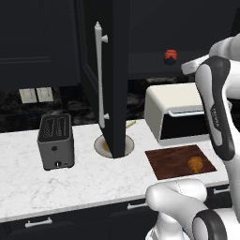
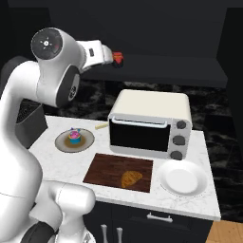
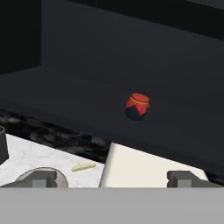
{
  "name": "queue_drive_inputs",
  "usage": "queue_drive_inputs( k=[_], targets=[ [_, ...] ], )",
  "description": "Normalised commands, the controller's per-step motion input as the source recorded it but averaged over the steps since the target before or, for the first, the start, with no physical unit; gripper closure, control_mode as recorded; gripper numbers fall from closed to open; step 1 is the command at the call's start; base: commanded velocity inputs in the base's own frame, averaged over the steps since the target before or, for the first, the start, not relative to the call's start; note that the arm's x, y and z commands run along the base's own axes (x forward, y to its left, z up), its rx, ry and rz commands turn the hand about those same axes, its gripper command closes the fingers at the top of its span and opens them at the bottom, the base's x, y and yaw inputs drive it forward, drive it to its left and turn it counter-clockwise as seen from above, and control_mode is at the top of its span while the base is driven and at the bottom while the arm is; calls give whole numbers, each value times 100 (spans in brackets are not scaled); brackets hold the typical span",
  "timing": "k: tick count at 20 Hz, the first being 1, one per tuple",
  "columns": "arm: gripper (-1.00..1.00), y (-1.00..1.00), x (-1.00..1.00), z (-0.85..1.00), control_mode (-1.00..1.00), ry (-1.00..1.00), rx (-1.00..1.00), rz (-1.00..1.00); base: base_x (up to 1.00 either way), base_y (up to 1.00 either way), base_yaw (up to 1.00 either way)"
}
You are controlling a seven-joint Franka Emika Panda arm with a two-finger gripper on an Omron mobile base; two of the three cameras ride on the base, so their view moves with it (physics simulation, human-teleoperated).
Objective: From the different types of pastries on the counter, select a croissant and place it on the cutting board. Then retrieve a jar of jam from the cabinet and place it alongside the croissant on the cutting board.
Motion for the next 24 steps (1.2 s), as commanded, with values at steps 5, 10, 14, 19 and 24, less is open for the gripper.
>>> queue_drive_inputs(
  k=[5,10,14,19,24],
  targets=[
    [-100,-2,0,-2,-100,-17,5,-23,0,0,0],
    [-100,-2,-8,0,-100,-6,11,-12,0,0,0],
    [-100,-1,0,0,-100,-8,18,-5,0,0,0],
    [-100,0,0,0,-100,-8,12,-1,0,0,0],
    [-100,0,0,0,-100,-1,1,0,0,0,0]
  ],
)
